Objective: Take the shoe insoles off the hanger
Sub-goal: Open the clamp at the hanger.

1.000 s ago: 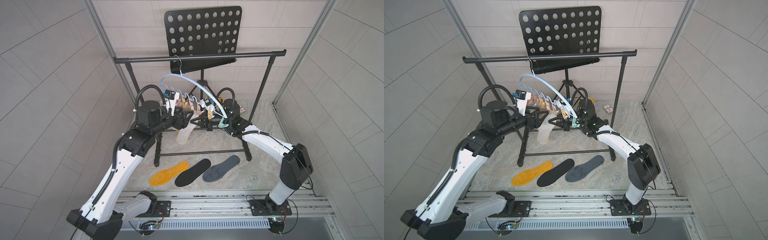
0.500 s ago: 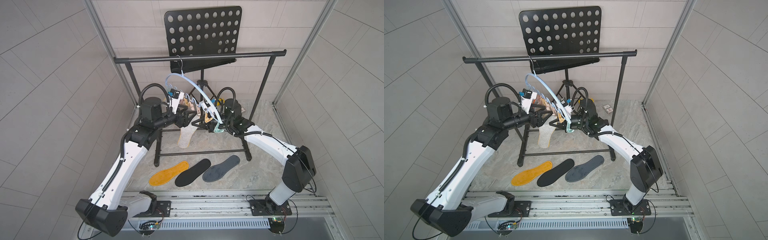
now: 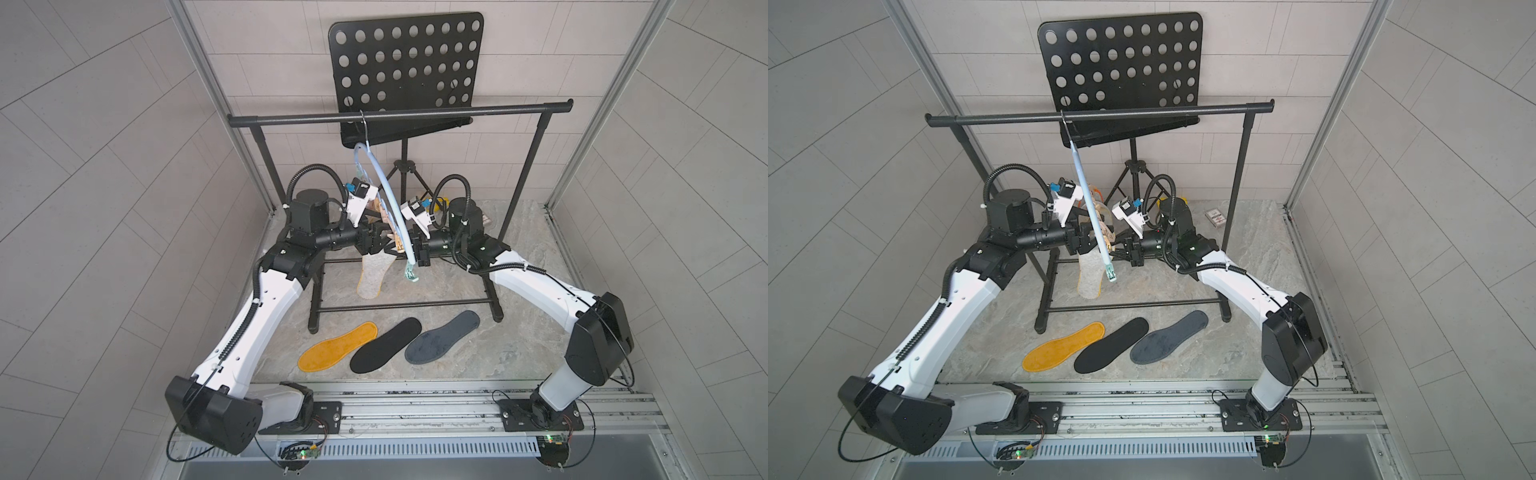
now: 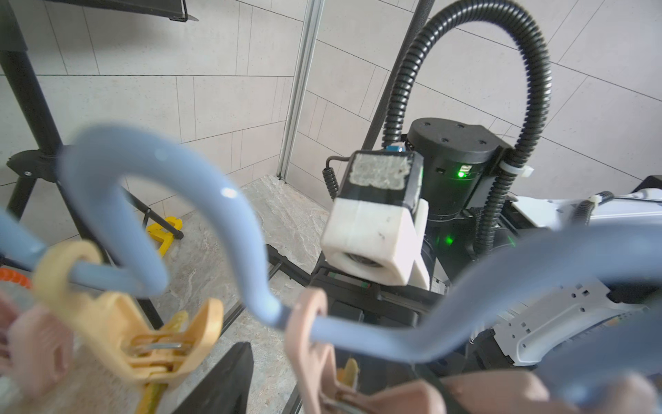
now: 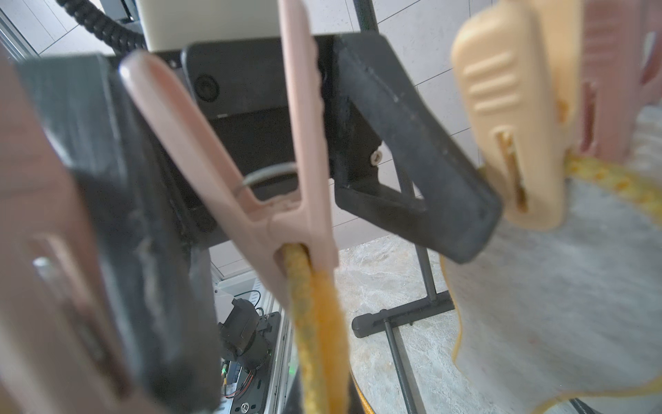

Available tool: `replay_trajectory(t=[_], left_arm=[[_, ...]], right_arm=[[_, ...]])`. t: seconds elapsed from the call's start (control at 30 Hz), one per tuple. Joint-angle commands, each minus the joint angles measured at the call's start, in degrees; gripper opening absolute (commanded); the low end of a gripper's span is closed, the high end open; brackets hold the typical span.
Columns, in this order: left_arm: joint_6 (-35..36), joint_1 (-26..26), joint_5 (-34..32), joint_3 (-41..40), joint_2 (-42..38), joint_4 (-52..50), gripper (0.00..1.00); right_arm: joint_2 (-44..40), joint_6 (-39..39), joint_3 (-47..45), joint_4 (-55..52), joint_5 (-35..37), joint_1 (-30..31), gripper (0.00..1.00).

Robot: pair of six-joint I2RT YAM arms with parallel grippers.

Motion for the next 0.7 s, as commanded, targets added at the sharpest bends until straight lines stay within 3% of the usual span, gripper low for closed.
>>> replay_trajectory(t=[0.0,0.3,0.5,0.67], left_arm=[[1.4,0.3,2.6,2.0,-0.2,1.7,0.63],[0.6,0.3,1.7,3.0,0.4,1.2,0.47],[0.4,0.3,1.4,2.8,0.0,1.2,0.41],[-0.3,0.4,1.6,2.9,-0.1,1.8,0.18]], right_arm=[[-1.7,-0.5,0.2,-2.2,-1.8,-0.1,0.03],[-2.1,-0.7,-0.1,-3.0,-1.8,-0.2,0.03],[-2.6,-1.4,-1.1,-3.6,-1.8,-0.2,0.03],[-3.3,-1.6,-1.3,-4.2,-1.7,-0.2,0.03]])
